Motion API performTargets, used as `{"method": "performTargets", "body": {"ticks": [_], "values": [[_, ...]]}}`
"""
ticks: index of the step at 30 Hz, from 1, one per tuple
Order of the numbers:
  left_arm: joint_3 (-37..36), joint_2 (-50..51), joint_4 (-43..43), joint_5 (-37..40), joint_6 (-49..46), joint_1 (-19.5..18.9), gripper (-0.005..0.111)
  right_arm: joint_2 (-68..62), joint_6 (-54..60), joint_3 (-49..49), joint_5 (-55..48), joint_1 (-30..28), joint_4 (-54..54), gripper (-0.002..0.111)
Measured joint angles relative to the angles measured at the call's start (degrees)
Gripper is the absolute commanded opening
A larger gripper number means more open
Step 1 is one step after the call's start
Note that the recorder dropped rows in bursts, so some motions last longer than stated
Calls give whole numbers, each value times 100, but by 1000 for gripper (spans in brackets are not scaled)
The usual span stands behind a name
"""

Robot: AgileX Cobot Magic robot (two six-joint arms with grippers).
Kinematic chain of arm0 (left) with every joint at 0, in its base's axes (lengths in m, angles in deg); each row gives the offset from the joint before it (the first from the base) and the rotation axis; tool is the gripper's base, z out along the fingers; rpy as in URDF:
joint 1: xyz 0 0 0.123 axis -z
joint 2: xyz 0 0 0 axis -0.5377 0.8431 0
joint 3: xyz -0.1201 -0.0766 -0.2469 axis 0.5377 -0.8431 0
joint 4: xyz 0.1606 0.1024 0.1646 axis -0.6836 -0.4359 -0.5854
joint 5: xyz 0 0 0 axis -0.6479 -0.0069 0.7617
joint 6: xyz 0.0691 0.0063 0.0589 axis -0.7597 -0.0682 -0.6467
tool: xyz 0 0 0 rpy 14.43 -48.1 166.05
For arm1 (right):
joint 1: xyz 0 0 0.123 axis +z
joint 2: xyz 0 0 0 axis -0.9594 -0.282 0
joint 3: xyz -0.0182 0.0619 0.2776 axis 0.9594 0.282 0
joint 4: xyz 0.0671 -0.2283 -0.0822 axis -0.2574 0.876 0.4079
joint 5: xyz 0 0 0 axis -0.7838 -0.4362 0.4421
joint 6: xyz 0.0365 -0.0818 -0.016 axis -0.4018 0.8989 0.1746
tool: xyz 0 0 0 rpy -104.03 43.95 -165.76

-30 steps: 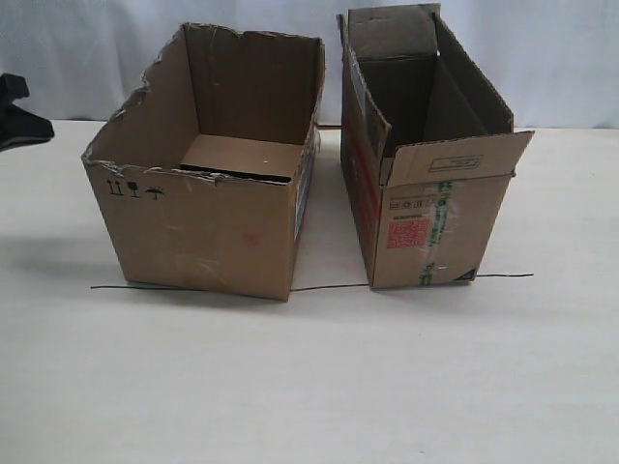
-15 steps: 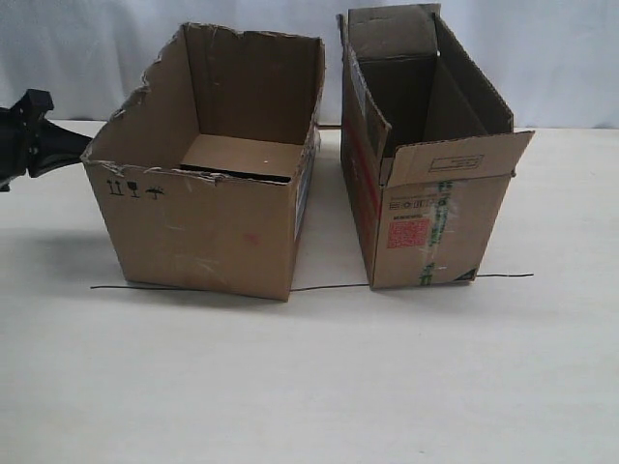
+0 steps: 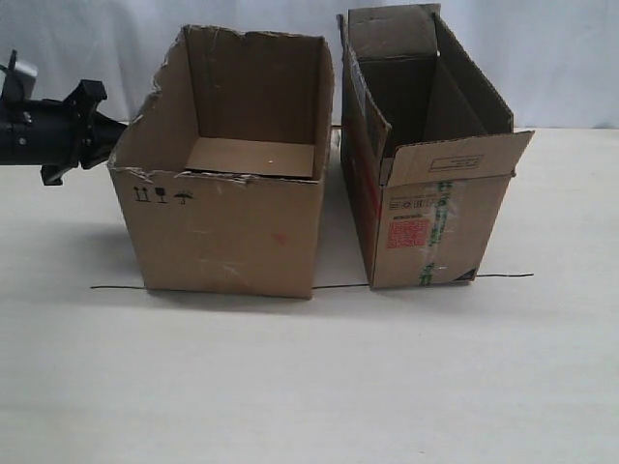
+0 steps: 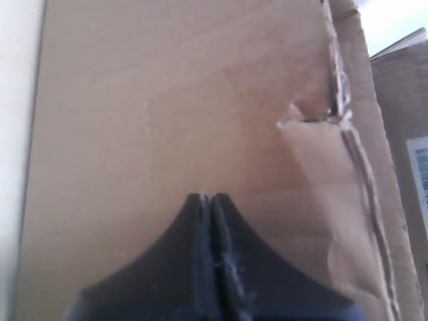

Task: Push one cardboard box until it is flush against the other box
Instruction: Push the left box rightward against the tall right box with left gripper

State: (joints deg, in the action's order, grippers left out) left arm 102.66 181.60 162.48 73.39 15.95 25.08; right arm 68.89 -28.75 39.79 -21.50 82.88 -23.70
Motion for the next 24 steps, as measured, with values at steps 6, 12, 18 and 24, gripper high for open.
{"method": "performTargets", "body": {"ticks": [6, 12, 18, 24], "values": [[0, 147, 264, 0, 0, 211, 0, 0, 0, 0, 0, 0, 0, 5], [0, 336, 511, 0, 0, 351, 0, 0, 0, 0, 0, 0, 0, 5], [0, 346, 649, 0, -83, 366, 0, 0, 0, 0, 0, 0, 0, 5], [0, 346, 673, -21, -83, 456, 0, 0, 0, 0, 0, 0, 0, 5]]}}
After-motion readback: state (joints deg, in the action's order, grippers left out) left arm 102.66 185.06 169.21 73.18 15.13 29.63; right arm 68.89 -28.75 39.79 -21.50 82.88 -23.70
